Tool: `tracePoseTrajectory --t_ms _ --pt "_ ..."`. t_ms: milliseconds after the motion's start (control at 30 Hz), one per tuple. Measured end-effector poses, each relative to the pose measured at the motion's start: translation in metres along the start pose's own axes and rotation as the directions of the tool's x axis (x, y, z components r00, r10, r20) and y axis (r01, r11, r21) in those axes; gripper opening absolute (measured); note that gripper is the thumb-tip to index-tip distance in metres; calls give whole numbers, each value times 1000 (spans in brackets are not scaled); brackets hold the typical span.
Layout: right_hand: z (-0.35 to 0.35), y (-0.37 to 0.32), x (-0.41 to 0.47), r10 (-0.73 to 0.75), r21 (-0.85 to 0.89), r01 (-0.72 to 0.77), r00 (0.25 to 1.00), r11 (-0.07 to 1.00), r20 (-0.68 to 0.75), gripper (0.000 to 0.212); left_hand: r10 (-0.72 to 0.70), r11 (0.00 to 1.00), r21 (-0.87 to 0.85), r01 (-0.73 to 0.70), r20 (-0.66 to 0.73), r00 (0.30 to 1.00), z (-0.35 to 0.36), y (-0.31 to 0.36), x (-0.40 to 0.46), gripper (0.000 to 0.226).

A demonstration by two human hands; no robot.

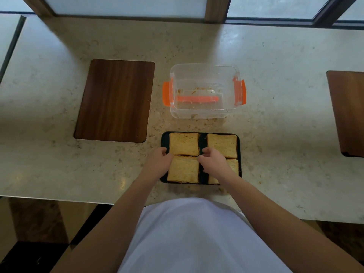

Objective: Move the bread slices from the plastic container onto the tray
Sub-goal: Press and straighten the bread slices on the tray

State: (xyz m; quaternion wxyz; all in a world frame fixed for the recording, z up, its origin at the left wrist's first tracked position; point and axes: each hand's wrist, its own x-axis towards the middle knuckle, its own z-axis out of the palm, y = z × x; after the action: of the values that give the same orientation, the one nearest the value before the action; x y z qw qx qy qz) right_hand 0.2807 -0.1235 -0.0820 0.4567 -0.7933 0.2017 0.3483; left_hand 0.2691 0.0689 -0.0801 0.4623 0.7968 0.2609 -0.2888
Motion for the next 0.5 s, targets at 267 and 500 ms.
tracePoseTrajectory --t_ms 267,500 --pt "2 -21 4 68 -20 -68 997 998 20 54 -18 1000 14 17 66 998 3 14 13 35" --pt "6 -23 7 77 -49 -76 997 996 16 53 -8 999 53 5 57 998 3 13 12 8"
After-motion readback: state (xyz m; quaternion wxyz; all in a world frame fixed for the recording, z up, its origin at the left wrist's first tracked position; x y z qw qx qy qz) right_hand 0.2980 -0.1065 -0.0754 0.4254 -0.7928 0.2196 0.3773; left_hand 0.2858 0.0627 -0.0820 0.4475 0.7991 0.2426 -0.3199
